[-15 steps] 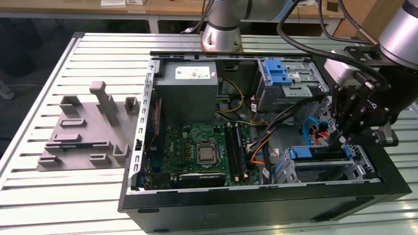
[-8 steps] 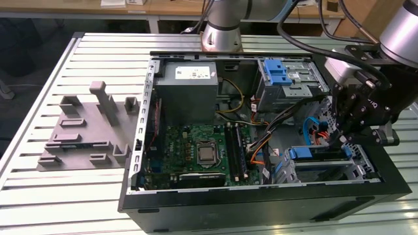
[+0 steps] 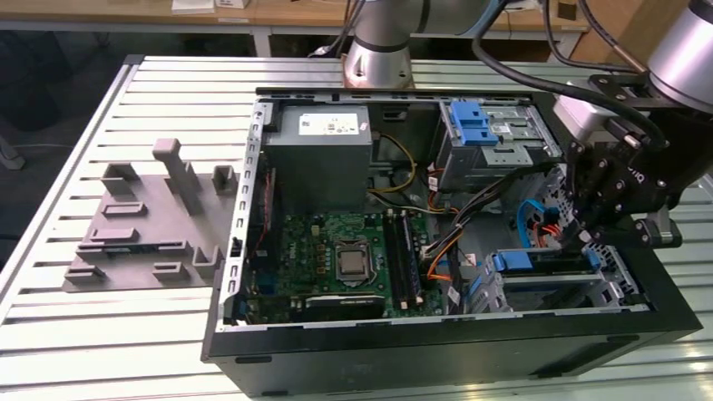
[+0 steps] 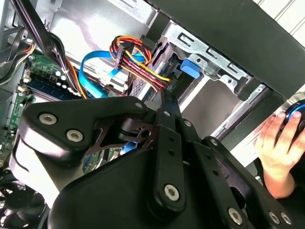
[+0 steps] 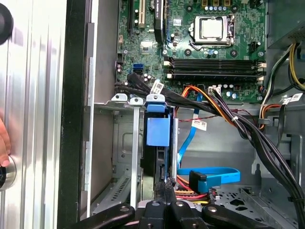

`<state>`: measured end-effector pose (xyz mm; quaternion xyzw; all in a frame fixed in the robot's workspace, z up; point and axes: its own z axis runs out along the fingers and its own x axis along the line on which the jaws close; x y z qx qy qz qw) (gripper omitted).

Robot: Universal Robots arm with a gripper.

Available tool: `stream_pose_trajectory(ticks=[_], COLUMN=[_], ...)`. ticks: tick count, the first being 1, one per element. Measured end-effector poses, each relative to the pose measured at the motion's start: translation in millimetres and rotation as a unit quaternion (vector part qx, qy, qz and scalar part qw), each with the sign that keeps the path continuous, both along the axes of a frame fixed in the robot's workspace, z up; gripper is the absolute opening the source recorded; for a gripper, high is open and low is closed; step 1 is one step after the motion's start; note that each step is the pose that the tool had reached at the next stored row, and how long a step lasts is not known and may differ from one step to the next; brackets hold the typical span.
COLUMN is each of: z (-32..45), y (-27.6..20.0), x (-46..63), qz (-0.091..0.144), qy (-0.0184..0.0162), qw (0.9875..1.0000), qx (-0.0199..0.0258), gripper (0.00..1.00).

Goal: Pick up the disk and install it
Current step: 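Insert the second disk wire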

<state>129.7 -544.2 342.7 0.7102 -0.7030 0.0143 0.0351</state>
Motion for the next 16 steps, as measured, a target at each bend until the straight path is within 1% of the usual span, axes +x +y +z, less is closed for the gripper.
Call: stream_pose_trajectory(ticks=[9, 13, 16], z=[1.0, 6.0, 10.1], y=[0.0, 0.0, 0.0], x=[-8.4, -10.3, -14.4], qz=[0.000, 0.000, 0.000], qy=[-0.0001, -0.0002, -0.0002], qw=[1.0000, 1.0000, 1.0000], qx=[-0.0001, 0.0000, 0.0001], gripper=[0.11, 0.11, 0.11])
